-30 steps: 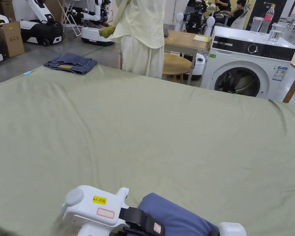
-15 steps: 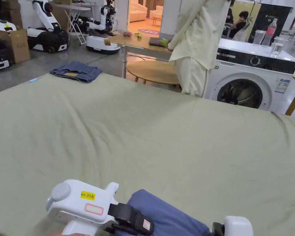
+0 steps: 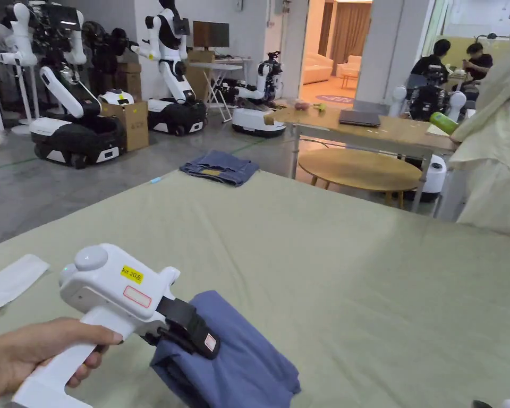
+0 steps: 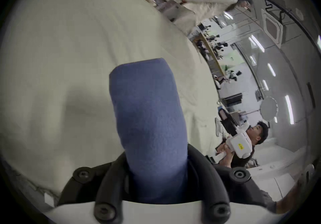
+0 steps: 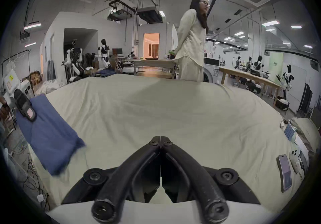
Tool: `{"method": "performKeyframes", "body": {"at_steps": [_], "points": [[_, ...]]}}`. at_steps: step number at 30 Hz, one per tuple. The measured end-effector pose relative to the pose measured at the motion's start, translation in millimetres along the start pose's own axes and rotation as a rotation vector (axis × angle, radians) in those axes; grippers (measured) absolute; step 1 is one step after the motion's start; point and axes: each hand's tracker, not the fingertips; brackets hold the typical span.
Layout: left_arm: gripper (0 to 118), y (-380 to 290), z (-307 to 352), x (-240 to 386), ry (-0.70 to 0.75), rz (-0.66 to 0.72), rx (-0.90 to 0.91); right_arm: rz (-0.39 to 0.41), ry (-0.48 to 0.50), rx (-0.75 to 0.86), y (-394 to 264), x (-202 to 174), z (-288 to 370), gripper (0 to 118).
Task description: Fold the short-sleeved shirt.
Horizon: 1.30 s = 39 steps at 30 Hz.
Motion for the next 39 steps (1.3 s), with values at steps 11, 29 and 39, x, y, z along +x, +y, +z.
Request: {"method": "performKeyframes", "body": {"at_steps": [11,29,39], "points": [[18,58,120,-81,0.336,0.126,0.037,0.028,-0.02,-0.023,3,0,-11,0],[59,90,128,-146,0.714,0.093,-0.019,0.055,-0.028,-0.072,-2,-7,-22,0],[59,47,126,-73,0.665,-0.092,0.221,0.035,-0.017,-0.054,2,-5,-25,0]]}}
